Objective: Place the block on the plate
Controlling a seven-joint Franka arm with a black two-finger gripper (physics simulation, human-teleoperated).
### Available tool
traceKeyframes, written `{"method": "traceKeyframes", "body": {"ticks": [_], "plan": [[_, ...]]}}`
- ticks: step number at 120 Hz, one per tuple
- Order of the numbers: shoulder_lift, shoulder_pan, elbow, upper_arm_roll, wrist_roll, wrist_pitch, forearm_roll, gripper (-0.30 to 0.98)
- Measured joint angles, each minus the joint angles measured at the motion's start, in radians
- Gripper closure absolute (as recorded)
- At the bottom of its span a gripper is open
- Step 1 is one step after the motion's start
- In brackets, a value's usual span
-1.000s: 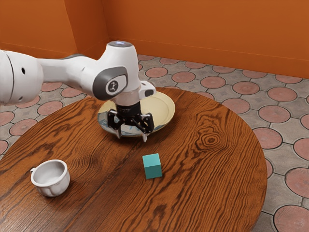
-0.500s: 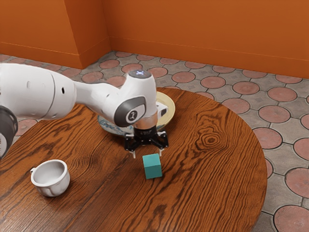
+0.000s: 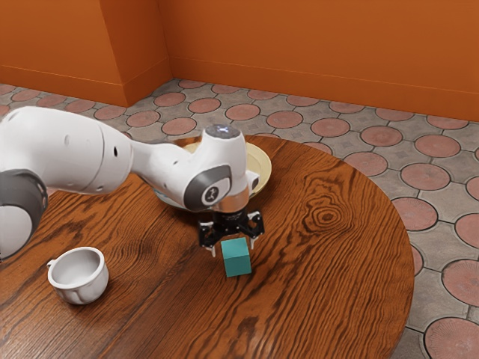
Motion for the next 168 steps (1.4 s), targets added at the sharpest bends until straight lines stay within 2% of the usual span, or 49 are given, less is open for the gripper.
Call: {"method": "traceKeyframes", "body": {"ticks": [60, 83, 104, 122, 137, 152, 168], "plan": [[0.048, 0.0, 0.005, 0.0, -0.077, 0.047, 0.001, 0.0], [0.046, 0.0, 0.005, 0.0, -0.091, 0.053, -0.002, 0.21], [0.038, 0.0, 0.005, 0.0, -0.1, 0.053, 0.002, 0.28], [-0.028, -0.001, 0.004, 0.002, -0.107, 0.038, 0.009, 0.31], [-0.085, 0.009, 0.062, 0.017, -0.113, -0.001, 0.079, 0.31], [-0.081, 0.11, 0.179, -0.016, -0.104, -0.061, 0.171, 0.3], [0.046, 0.291, 0.36, -0.128, -0.06, -0.095, 0.216, 0.3]]}}
